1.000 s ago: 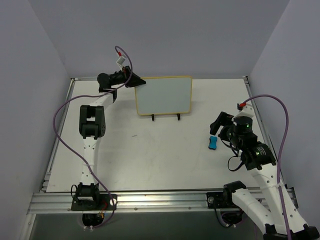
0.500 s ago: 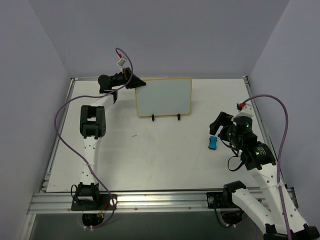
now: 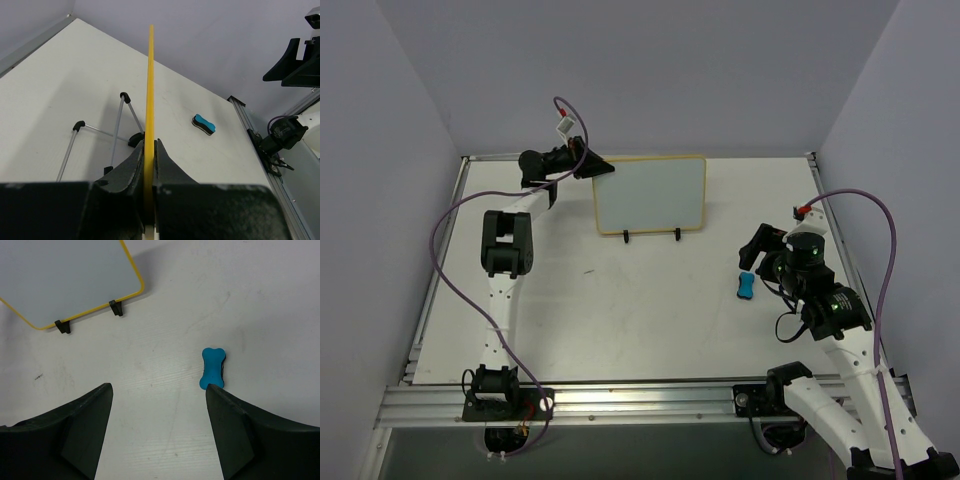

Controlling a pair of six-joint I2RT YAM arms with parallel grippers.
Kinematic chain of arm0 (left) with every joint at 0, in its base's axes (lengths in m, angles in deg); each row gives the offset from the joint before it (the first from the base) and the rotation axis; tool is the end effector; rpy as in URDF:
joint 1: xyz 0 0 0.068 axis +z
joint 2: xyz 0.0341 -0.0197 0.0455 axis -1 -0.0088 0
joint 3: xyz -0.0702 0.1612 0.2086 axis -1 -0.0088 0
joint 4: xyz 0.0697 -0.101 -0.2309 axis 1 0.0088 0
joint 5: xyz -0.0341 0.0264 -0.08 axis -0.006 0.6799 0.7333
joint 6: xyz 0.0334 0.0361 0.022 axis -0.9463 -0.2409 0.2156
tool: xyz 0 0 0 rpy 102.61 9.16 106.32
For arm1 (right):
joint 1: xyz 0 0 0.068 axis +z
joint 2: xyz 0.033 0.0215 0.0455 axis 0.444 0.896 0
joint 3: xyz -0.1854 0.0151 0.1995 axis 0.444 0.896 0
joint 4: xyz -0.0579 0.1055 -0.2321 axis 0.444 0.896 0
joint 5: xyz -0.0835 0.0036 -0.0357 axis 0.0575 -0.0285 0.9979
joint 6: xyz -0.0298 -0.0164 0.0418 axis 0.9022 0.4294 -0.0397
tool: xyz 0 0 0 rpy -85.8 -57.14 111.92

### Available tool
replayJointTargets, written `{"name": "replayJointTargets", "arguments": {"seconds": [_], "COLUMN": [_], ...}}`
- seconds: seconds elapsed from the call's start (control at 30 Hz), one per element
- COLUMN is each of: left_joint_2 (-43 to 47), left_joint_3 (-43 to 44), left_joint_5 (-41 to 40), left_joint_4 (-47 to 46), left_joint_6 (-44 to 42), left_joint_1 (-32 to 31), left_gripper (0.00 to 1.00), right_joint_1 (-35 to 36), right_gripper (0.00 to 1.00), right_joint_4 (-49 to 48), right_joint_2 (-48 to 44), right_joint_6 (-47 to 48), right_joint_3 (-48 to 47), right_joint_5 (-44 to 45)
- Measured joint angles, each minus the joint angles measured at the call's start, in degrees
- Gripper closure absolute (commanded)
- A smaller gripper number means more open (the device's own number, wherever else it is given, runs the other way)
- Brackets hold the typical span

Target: Erase the whiteboard

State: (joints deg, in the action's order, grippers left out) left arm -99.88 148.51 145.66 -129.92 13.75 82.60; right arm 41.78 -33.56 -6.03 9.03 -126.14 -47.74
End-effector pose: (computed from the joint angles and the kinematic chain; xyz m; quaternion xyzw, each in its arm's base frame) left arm 0.5483 -0.1007 0.2161 0.2873 0.5720 -0.6529 0.4050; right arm 0.1642 0.0428 0.3427 0.0996 0.8024 0.1846 0.5588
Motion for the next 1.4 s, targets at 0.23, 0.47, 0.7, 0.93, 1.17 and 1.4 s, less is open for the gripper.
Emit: {"name": "replayJointTargets", "arguments": {"seconds": [0.23,0.47,0.7,0.93,1.17,1.4], "left_joint_2": [0.0,0.0,0.0,0.0,0.0,0.02], "left_joint_3": [-0.11,-0.72,-0.66,-0.42,-0.35,-0.63], "left_joint_5": [-0.42,-0.85,-0.15,0.44,0.55,0.46], "left_joint_4": [0.26,0.35,0.39,0.26,0.09,0.0], "left_joint_6": [-0.68,-0.57,0.17,1.27,1.53,1.29], "left_joint_1": [-0.46,0.17,0.74,0.83,0.83,0.83], "left_gripper": [0.96,0.93,0.94,0.73,0.61,0.48], "right_joint_1": [0.02,0.07,0.07,0.13,0.81,1.18], "right_gripper": [0.29,0.29,0.29,0.29,0.29,0.29], "right_joint_4": [-0.02,-0.37,-0.42,-0.44,-0.44,-0.46], "right_joint_2": [0.0,0.0,0.0,-0.02,-0.07,-0.24], "right_joint_6": [0.0,0.0,0.0,-0.02,-0.02,-0.02], "right_joint_3": [0.0,0.02,0.07,0.11,0.11,0.13], "right_joint_5": [0.0,0.0,0.0,0.0,0.02,0.02]}}
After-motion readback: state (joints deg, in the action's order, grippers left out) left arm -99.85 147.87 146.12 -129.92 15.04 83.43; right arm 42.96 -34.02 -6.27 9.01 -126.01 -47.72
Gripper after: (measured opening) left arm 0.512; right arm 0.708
